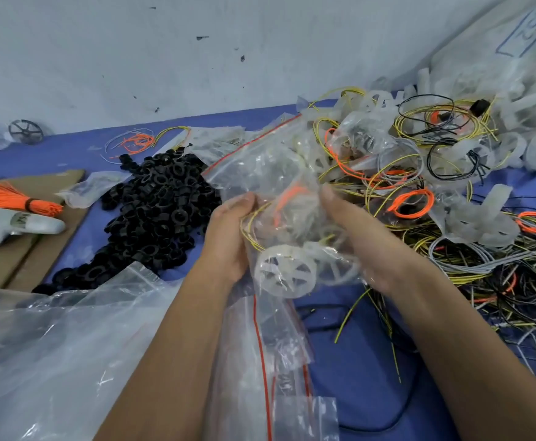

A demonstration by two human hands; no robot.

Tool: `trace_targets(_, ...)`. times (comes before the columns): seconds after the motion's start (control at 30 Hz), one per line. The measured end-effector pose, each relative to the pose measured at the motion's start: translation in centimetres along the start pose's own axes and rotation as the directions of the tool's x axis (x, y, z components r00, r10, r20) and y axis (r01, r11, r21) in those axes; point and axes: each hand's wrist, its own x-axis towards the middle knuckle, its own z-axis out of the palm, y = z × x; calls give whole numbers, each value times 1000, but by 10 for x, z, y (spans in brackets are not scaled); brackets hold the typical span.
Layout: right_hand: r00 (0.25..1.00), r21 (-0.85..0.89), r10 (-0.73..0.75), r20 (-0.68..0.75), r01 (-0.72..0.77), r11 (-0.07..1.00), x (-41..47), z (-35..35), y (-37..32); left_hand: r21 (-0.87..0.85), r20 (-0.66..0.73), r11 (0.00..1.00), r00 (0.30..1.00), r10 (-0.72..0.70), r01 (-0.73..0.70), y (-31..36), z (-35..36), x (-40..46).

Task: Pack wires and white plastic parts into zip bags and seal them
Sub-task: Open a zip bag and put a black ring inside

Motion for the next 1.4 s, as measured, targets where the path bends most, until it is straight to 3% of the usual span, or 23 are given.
trace_targets(0.07, 995, -139, -72, 75, 82, 987, -7, 4, 8, -7, -64, 999, 997, 44, -45, 2, -1, 1)
trace_targets(0.17, 986, -163, -163, -14, 159, 974, -9, 12, 10, -94, -45, 995, 999, -28, 24, 4, 5, -4)
trace_targets(0.23, 977, -96, -192, -94, 183, 979, -7, 13, 4, -205, 74, 973, 993, -96, 110, 8, 7, -9)
trace_targets(0.37, 974, 167, -130, -186, 162, 973, 3, 29, -22, -292, 165, 955, 986, 1, 48, 20, 9, -7)
trace_targets(0.5, 984, 210, -90, -157, 122, 970, 56, 48, -68, -294, 75, 950, 989, 129, -102, 51, 29, 26)
trace_targets(0.6, 988, 288, -34, -148, 76, 954, 121, 55, -110, -360, -86, 926, 992, 90, -115, 78, 36, 64)
trace_targets(0.73, 978, 476, 2, -208, 99, 874, 197, 57, -146, -360, -110, 930, 993, 38, -76, 85, 39, 99)
trace_targets(0.8, 975, 323, 0, -223, 74, 943, 218, 57, -139, -343, -112, 937, 993, 35, -72, 82, 38, 108)
trace_targets(0.87, 968, -49, -51, -247, 40, 998, 221, 63, -122, -349, -121, 934, 992, 39, -79, 79, 33, 113)
trace_targets(0.93, 944, -357, -204, -259, 103, 928, 205, 72, -106, -350, -156, 929, 985, 68, -119, 76, 24, 113)
trace_targets(0.97, 916, -486, -320, -241, 171, 857, 188, 75, -99, -349, -181, 926, 980, 81, -141, 74, 20, 112)
trace_targets(1.03, 789, -770, -590, -169, 268, 579, 137, 84, -81, -351, -235, 922, 968, 84, -166, 72, 13, 109)
trace_targets(1.07, 701, -852, -705, -106, 302, 428, 108, 88, -69, -368, -259, 914, 963, 79, -174, 71, 10, 107)
trace_targets(1.1, 644, -871, -763, -48, 347, 348, 82, 93, -56, -387, -280, 903, 957, 77, -186, 72, 8, 104)
trace_targets(1.13, 655, -857, -756, 6, 393, 334, 55, 100, -42, -397, -295, 896, 952, 79, -198, 72, 6, 101)
trace_targets(1.17, 718, -821, -692, 76, 438, 365, 34, 106, -29, -396, -302, 895, 949, 85, -207, 71, 4, 98)
trace_targets(1.23, 859, -752, -454, 236, 457, 475, 5, 112, 0, -356, -293, 913, 951, 95, -201, 66, 3, 88)
trace_targets(1.27, 884, -768, -349, 311, 450, 456, -2, 109, 13, -312, -279, 933, 956, 93, -182, 64, 3, 83)
trace_targets(1.33, 879, -843, -209, 428, 472, 259, -8, 96, 29, -224, -239, 966, 968, 73, -128, 62, 4, 72)
trace_targets(1.4, 853, -839, -146, 502, 521, 156, -8, 84, 35, -166, -212, 981, 975, 64, -100, 67, 2, 63)
